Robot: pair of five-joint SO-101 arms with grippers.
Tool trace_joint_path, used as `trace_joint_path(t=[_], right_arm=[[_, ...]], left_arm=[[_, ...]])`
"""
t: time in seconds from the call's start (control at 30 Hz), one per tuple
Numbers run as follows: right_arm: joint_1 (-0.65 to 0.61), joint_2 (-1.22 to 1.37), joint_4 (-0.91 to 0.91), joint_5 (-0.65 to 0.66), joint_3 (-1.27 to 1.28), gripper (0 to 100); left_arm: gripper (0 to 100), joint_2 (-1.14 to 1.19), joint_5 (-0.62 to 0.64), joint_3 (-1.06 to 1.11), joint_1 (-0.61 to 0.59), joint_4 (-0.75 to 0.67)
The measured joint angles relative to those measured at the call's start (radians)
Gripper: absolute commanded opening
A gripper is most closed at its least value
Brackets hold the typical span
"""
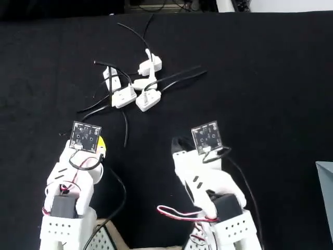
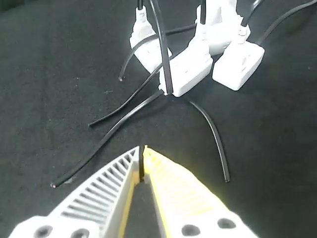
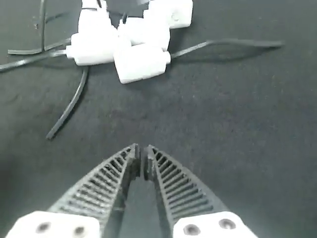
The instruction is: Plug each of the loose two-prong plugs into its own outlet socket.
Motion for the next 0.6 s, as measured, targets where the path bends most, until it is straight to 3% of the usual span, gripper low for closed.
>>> trace_joint_path(t=[0.17,0.6], right_arm=[[0.000,-0.005,0.158,0.002,0.000,1.4],[0.000,-0.005,0.404,0.003,0.000,1.5]], left_arm=[[3,0.000,0.000,0.000,0.000,0.028],[3,0.000,0.000,0.000,0.000,0.407]])
